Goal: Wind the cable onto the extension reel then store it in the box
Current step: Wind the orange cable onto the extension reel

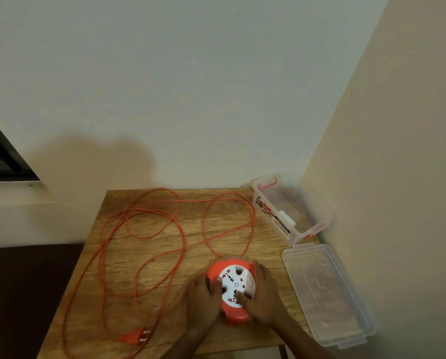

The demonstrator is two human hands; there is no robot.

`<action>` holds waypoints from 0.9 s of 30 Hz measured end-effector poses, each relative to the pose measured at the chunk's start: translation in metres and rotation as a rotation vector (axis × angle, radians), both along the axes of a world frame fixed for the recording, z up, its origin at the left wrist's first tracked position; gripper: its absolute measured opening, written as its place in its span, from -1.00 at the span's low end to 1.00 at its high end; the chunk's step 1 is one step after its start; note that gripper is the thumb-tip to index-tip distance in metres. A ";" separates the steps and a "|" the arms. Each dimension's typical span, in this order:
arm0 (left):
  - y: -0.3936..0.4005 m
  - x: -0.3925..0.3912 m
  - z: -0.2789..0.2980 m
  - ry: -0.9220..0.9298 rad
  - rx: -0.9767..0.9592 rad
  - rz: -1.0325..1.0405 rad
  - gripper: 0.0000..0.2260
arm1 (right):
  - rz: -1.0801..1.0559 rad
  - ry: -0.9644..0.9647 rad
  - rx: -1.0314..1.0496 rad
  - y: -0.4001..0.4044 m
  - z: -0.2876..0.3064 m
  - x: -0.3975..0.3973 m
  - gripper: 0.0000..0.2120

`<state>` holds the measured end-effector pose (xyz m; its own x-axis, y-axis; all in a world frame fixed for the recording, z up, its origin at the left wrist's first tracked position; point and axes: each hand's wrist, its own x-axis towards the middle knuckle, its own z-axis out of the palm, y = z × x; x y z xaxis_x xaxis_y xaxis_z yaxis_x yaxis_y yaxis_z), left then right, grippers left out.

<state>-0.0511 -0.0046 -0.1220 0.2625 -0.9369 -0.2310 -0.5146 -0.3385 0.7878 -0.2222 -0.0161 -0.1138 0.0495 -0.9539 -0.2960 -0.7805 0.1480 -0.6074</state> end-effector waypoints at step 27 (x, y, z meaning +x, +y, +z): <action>-0.124 0.097 0.167 0.549 -0.291 0.002 -0.72 | 0.572 0.338 -0.693 -0.088 0.149 0.084 -0.36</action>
